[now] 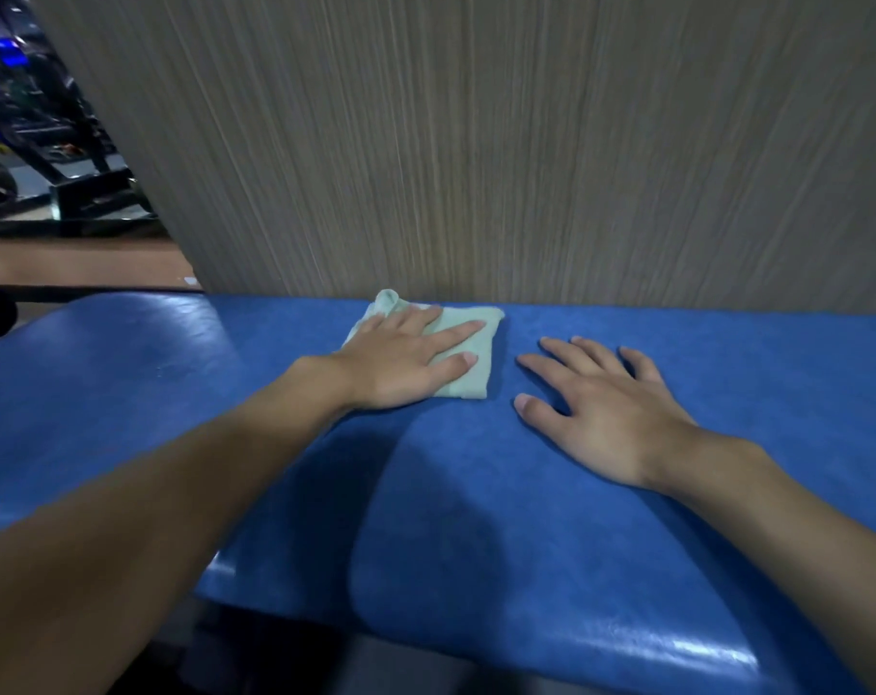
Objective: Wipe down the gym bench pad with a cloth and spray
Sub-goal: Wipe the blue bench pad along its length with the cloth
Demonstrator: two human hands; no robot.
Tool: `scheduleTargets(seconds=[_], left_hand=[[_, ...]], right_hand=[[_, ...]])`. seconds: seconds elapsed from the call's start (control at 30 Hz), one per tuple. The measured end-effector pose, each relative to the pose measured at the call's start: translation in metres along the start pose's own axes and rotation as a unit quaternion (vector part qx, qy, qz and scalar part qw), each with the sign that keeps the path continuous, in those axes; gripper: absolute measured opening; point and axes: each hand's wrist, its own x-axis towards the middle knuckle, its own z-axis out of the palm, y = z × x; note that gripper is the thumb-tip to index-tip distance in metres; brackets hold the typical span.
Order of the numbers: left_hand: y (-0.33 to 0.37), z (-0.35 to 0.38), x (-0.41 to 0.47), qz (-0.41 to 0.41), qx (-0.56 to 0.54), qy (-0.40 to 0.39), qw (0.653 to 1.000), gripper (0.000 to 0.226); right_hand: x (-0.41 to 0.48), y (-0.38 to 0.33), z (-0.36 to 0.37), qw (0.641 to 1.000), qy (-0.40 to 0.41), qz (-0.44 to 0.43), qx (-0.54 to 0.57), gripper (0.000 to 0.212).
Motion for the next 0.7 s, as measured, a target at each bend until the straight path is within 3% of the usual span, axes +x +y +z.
scheduleTargets(seconds=[0.07, 0.17, 0.37, 0.7], left_hand=[[0.007, 0.002, -0.035, 0.018, 0.001, -0.008, 1.0, 0.068], [0.021, 0.004, -0.094, 0.051, -0.001, -0.013, 0.999, 0.058], [0.032, 0.009, -0.168, 0.082, -0.007, 0.036, 0.996, 0.055], [-0.004, 0.002, -0.044, 0.027, -0.011, -0.012, 1.0, 0.071]], right_hand=[[0.0, 0.0, 0.0, 1.0, 0.0, 0.0, -0.002, 0.066], [0.0, -0.001, -0.001, 1.0, -0.001, -0.001, -0.005, 0.066], [0.0, -0.006, -0.013, 1.0, -0.008, 0.002, -0.029, 0.063], [0.011, -0.008, 0.001, 1.0, -0.005, -0.006, -0.018, 0.066]])
